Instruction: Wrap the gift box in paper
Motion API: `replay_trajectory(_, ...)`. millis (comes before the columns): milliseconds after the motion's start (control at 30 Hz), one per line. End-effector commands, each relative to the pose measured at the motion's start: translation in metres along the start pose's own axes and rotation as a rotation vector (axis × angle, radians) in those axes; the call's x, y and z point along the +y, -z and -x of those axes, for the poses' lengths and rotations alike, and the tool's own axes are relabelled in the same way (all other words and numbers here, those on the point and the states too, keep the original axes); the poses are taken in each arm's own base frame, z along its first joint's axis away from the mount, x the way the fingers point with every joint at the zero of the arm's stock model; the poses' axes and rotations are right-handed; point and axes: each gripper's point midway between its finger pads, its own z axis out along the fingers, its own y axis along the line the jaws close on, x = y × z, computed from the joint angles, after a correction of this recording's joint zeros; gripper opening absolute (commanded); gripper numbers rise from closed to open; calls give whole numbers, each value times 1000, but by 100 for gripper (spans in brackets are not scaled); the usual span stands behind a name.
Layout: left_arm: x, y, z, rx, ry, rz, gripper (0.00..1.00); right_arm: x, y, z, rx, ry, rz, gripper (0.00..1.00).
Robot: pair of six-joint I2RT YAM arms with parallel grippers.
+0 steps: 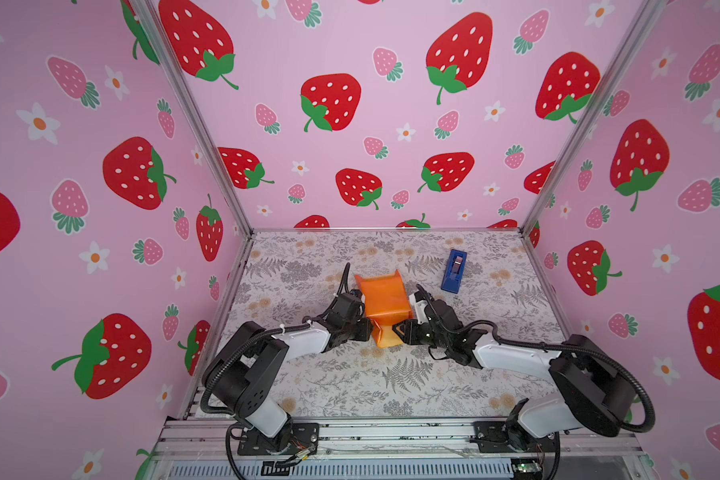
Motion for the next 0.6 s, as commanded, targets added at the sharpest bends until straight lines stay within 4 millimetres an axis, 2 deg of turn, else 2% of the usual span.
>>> replay_trajectory(0, 0, -3, 8, -17, 41, -3, 45, 15, -16, 0, 7, -1, 76, 39)
replay_trajectory(167, 0, -4, 9, -17, 73, -11, 44, 24, -36, -8, 44, 5, 136, 43)
replay_trajectory(333, -1, -4, 10, -20, 91, -14, 44, 17, -51, -12, 67, -18, 106, 43)
replay_trajectory(567, 3, -4, 10, -20, 118, -2, 45, 10, -58, -13, 83, -33, 68, 32)
